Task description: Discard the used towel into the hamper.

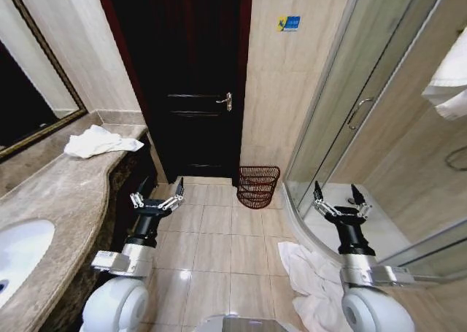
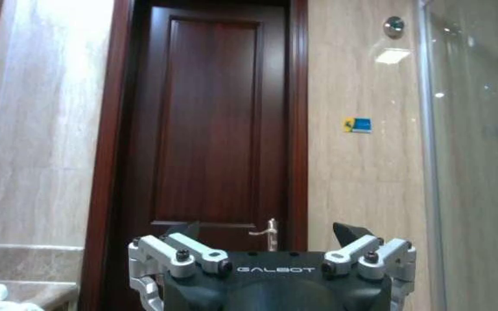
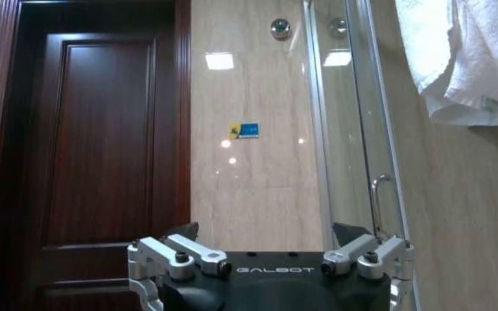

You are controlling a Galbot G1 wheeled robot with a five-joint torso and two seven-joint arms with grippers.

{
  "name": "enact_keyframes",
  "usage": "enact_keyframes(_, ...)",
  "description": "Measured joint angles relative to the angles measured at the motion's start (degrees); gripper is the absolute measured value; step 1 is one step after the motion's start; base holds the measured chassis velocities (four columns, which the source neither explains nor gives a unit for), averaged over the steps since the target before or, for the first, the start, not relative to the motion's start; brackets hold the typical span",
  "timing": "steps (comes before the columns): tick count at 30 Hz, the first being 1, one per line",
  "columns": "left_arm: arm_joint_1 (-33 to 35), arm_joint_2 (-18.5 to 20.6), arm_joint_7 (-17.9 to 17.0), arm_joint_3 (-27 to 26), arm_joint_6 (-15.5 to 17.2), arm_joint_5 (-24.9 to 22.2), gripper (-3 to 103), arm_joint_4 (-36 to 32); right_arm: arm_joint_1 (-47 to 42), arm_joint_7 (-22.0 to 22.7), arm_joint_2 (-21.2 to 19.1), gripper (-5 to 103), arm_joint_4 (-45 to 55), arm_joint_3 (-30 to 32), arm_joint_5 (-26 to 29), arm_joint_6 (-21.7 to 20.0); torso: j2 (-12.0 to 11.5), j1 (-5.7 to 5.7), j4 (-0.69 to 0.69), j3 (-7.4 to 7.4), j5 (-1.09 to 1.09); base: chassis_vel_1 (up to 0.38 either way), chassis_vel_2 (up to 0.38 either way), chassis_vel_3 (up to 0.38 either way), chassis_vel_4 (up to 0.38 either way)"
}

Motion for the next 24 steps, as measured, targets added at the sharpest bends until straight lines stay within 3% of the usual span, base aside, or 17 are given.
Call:
enact_keyframes(9,0.18,-2.27,-1.10,1.32,0.18,0.31,100,-0.70,-0.23,0.02,0.35,100,0.35,0.08,-0.02,-0.14,0.00,0.00,0.00,0.00,0.01,0.000,0.000,0.000,0.000)
enact_keyframes(24,-0.43,-2.15,-1.71,2.14,0.18,-0.16,100,-0.22,-0.97,-0.12,0.92,100,0.90,0.05,-0.16,0.03,0.00,0.00,0.00,0.00,0.00,0.000,0.000,0.000,0.000)
